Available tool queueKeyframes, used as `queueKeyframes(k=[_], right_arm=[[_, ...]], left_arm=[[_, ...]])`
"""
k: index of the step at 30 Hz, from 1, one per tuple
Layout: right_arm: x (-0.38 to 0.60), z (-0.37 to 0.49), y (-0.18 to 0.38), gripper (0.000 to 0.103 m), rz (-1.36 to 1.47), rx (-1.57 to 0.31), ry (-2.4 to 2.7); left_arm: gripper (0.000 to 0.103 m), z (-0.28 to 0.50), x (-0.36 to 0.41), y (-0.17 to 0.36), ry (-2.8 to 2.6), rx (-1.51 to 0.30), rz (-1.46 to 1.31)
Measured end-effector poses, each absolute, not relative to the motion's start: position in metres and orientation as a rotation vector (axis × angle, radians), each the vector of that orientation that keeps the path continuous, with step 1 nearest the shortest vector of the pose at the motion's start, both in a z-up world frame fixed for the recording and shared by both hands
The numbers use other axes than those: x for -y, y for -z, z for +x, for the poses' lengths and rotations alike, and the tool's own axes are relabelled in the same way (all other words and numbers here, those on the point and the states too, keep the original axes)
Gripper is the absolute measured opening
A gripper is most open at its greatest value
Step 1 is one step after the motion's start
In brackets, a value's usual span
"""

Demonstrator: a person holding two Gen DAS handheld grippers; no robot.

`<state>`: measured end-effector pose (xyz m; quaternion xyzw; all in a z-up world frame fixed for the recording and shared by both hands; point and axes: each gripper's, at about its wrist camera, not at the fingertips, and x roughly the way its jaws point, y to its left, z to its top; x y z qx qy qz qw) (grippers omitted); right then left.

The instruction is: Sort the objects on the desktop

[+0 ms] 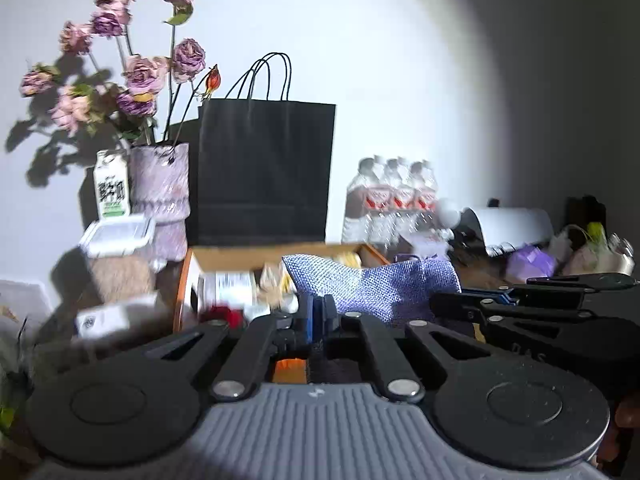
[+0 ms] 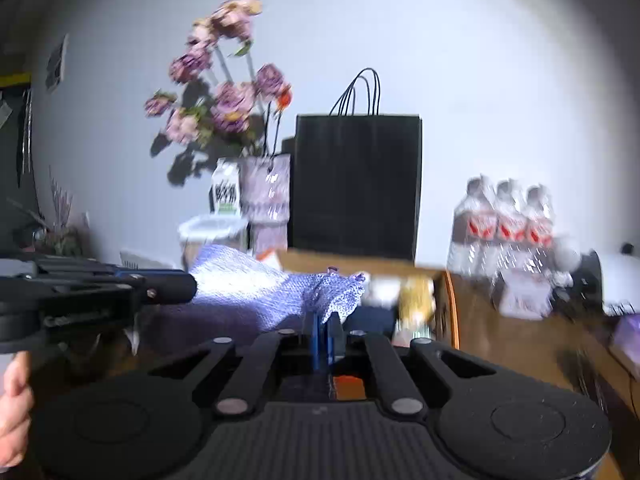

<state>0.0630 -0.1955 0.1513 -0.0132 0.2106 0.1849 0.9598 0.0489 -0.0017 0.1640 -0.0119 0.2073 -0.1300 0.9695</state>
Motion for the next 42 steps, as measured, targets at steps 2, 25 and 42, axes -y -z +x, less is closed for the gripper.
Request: queueKeyframes(k=[2, 25, 42], right_arm=[[0.196, 0.106, -0.161, 0.004, 0.014, -0.467, -0.397], [0.154, 0.303, -0.073, 0.058, -0.052, -0.843, -0.228], [0.177, 0.120, -0.096, 0.084, -0.098, -0.537, -0.225]], left_arm=[[0.005, 0.090, -0.003, -0.171, 0.237, -0.448, -0.069], [0.054, 0.302, -0.002, -0.066, 0.029, -0.802, 0.046], [0.103, 0.139, -0.014, -0.104, -0.027, -0.635, -0.004]])
